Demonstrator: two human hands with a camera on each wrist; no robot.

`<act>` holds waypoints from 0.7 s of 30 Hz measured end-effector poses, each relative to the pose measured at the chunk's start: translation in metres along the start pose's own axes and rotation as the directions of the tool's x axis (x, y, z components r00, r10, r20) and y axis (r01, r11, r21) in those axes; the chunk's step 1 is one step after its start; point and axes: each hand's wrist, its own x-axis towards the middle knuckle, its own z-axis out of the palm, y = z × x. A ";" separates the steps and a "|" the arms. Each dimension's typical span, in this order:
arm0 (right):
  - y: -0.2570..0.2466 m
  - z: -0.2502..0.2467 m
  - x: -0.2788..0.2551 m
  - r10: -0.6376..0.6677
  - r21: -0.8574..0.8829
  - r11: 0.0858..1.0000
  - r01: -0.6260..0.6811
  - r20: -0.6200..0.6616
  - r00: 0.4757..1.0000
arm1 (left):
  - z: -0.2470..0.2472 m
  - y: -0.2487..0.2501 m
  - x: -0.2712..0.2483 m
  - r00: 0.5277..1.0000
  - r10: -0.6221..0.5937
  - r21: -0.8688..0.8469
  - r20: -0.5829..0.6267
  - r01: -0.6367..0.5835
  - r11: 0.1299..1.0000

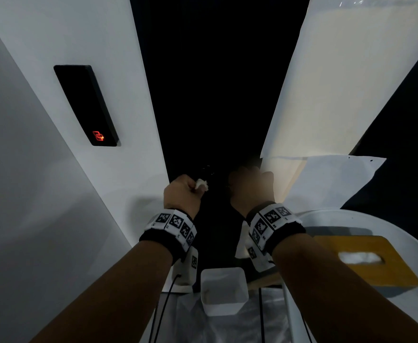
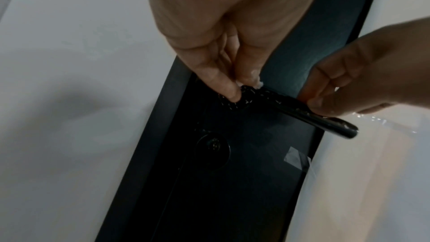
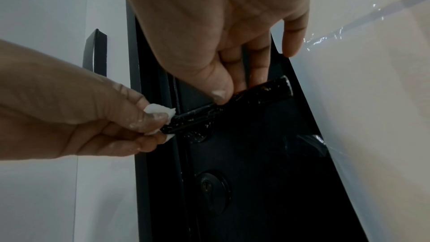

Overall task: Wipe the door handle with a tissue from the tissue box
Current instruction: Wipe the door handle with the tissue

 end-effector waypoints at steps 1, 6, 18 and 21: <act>0.000 0.000 0.000 0.000 -0.005 1.000 0.000 0.000 1.000 | 0.002 0.001 0.001 1.000 0.006 0.014 0.013 -0.007 1.000; 0.000 -0.001 -0.001 0.001 -0.008 1.000 -0.001 0.007 1.000 | -0.003 -0.001 -0.006 0.989 0.108 0.074 0.097 -0.116 0.991; 0.002 0.000 0.000 0.019 0.015 1.000 -0.019 -0.009 1.000 | -0.006 0.001 0.005 0.925 0.375 0.087 0.057 -0.379 0.922; 0.002 0.000 0.002 0.030 0.015 0.999 -0.031 0.010 0.999 | 0.002 0.001 0.004 0.910 0.410 0.048 0.064 -0.413 0.909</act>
